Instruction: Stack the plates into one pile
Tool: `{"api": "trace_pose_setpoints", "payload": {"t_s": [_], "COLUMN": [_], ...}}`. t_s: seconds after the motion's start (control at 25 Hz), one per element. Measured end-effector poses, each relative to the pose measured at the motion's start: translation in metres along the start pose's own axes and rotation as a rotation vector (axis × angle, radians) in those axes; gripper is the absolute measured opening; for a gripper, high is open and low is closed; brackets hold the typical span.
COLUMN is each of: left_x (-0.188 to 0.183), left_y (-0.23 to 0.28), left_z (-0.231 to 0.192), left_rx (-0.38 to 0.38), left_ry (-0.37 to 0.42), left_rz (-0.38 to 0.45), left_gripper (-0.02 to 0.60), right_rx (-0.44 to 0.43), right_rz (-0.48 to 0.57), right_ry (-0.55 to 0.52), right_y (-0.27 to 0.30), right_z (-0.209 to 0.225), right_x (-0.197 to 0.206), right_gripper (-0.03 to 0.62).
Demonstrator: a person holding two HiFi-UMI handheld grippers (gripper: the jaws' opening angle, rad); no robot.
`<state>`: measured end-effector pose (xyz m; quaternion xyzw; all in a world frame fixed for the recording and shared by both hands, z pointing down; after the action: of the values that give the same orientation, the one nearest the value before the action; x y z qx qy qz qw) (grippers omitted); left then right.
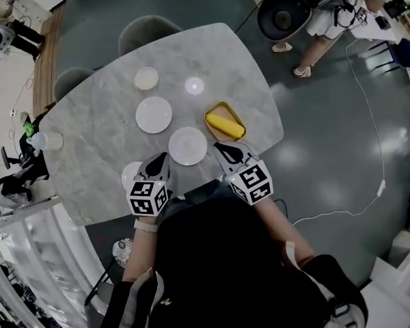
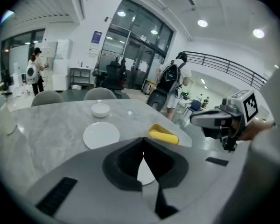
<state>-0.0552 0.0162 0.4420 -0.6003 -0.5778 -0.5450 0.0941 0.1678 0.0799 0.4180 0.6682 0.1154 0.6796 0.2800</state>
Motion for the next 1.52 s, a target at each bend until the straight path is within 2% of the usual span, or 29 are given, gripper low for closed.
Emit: {"api": "trace_pose_setpoints", "payload": {"t_s": [0.16,0.32,0.48,0.64,0.92,1.28,1.52], "left_x": [-0.009,-0.008,-0.001,0.005,0.015,0.026,0.026], "left_y": [0.007,0.007,0.007,0.008,0.016,0.015,0.031], "left_z": [-0.004,-0.014,-0.028,-0.052,-0.098,-0.166,-0.198], "left_rx": [-0.131,-0.218,-0.261,-0.286,-0.278,-0.215,-0.156], "left_ry": [-0.052,-0.103,-0.159,-0.206,-0.271,-0.337,-0.374], "left_rz": [0.030,0.043,0.032,0.034,0.011,-0.022,-0.061], "left_gripper": [0.009,0.009,0.009,0.009,0.009,0.011,0.083], "right_rx": [-0.086,-0.153,-0.205,-0.218,-0.208,-0.142,-0.109], "right_rz": [0.002,-0.023,-0.070,-0.113,-0.194,-0.287,-0.347], "right_ry": [-0.040,-0.085,-0.136,-0.187,-0.228,-0.243,-0.268], "right_y": [0.028,0.056,0.084,0.116,0.170,0.238,0.276], "right_z": [0.020,0.026,0.020,0.006,-0.015,-0.042,-0.050], "right_x": [-0.012,-0.018,-0.022,-0.022,-0.013,-0.009,-0.004], "right_gripper": [0.018,0.018,0.018,0.017,0.018,0.018,0.018]}}
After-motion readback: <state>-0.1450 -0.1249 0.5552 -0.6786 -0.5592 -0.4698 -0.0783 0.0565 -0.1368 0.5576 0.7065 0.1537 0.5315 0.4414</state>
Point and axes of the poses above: the fingertips, and each gripper's own axes: y forward along the fingers, z to its right, x out of its underside, the point moved 8 cm from there along -y, backward along the fingers, and after that the axes turned 12 degrees about x, right-handed, at the moved point
